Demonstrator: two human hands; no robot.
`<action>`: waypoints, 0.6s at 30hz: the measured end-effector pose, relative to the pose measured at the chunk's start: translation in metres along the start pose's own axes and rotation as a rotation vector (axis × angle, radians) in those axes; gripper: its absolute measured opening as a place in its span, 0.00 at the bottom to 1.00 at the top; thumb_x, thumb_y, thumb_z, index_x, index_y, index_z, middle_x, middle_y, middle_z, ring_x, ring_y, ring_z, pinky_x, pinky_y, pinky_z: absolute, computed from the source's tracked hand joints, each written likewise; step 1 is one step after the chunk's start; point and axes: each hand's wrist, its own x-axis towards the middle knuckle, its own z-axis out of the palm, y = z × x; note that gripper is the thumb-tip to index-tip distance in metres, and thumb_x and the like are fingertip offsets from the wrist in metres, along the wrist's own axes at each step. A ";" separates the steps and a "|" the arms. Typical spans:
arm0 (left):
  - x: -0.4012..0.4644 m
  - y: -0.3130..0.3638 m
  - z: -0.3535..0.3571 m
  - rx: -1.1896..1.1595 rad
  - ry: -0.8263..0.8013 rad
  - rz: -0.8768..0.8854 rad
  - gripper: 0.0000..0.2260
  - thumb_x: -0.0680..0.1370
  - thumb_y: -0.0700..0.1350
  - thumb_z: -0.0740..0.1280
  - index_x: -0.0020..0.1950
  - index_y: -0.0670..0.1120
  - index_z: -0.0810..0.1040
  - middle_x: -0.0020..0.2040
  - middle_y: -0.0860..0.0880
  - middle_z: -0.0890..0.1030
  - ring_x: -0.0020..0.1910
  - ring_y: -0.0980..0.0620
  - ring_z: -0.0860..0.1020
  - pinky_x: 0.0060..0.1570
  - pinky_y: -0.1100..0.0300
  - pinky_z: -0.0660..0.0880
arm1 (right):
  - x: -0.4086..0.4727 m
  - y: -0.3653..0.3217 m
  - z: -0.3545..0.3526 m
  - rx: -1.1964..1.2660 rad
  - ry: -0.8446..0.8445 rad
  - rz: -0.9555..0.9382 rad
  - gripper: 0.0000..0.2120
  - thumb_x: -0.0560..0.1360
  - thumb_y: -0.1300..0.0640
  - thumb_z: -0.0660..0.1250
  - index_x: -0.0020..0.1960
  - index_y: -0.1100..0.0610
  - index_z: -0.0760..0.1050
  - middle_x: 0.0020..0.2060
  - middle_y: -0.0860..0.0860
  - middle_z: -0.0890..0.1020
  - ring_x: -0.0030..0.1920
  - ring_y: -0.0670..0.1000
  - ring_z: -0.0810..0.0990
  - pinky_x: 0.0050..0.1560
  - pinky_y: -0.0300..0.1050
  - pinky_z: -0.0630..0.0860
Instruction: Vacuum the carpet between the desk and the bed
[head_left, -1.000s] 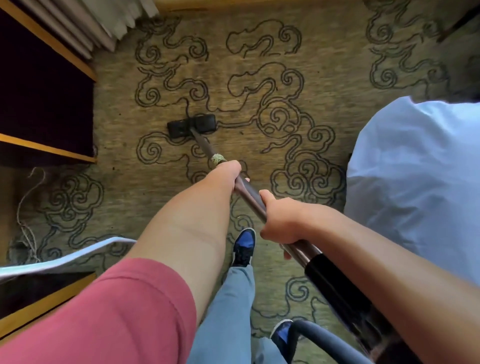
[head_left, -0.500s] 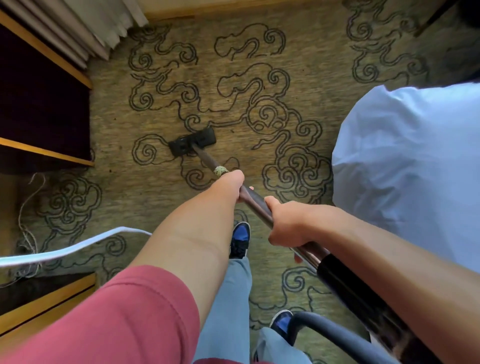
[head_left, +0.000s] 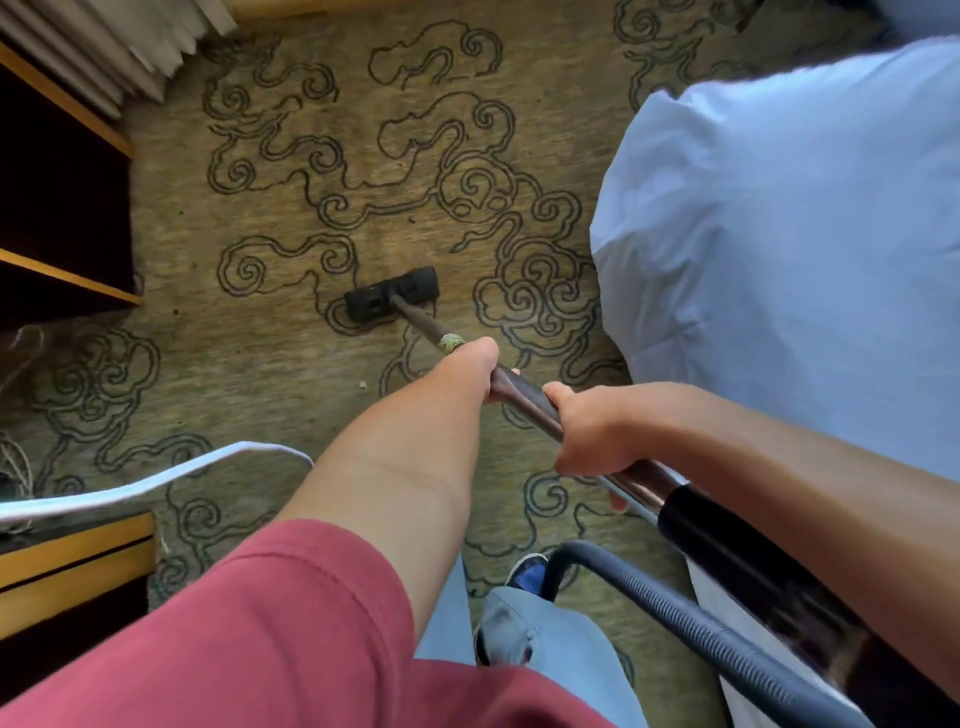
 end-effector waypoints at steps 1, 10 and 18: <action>-0.002 -0.011 0.005 -0.010 -0.017 -0.012 0.09 0.83 0.46 0.57 0.47 0.42 0.68 0.48 0.46 0.76 0.50 0.47 0.77 0.40 0.58 0.73 | -0.003 0.005 0.011 0.001 -0.006 -0.006 0.35 0.75 0.57 0.62 0.78 0.56 0.52 0.53 0.57 0.80 0.35 0.54 0.83 0.38 0.51 0.80; -0.034 -0.118 0.039 0.105 0.000 -0.030 0.09 0.83 0.45 0.58 0.45 0.42 0.68 0.41 0.46 0.72 0.42 0.46 0.77 0.31 0.58 0.72 | -0.052 0.043 0.108 -0.027 -0.014 -0.021 0.34 0.76 0.55 0.63 0.78 0.57 0.52 0.55 0.57 0.78 0.31 0.51 0.76 0.38 0.49 0.75; -0.052 -0.171 0.043 0.167 0.021 -0.007 0.10 0.82 0.46 0.59 0.57 0.41 0.73 0.51 0.44 0.80 0.48 0.45 0.81 0.54 0.54 0.80 | -0.080 0.048 0.148 0.041 -0.087 -0.034 0.35 0.76 0.54 0.66 0.77 0.57 0.52 0.51 0.58 0.81 0.42 0.57 0.85 0.46 0.54 0.83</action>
